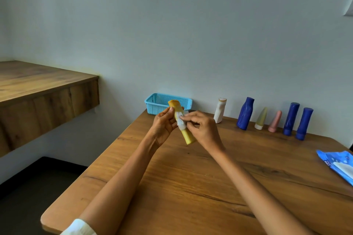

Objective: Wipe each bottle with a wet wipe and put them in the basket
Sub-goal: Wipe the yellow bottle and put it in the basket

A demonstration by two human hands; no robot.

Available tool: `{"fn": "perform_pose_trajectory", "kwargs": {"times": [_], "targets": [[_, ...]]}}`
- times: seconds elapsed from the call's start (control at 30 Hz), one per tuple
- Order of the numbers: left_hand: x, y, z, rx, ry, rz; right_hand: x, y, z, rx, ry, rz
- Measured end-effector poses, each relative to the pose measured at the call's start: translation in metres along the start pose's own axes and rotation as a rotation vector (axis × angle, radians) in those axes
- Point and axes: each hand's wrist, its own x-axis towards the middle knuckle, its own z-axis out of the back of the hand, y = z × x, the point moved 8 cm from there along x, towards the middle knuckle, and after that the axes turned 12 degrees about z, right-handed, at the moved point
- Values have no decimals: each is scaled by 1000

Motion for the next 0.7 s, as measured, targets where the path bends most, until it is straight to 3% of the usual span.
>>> {"fn": "perform_pose_trajectory", "kwargs": {"times": [0.17,0.27,0.4,0.57,0.7], "targets": [[-1,5,-7,12,27,24,14,-25,6,16,-53,-180],[-2,-1,-8,-22,29,-1,24,-13,1,39,-62,-130],[-6,-13,2,-50,3,-54,2,3,-6,41,76,12],[-4,-5,-3,-71,1,-33,-3,-21,10,38,56,-145],[-5,-12,-6,-78,31,-72,17,-3,4,12,12,-91]]}}
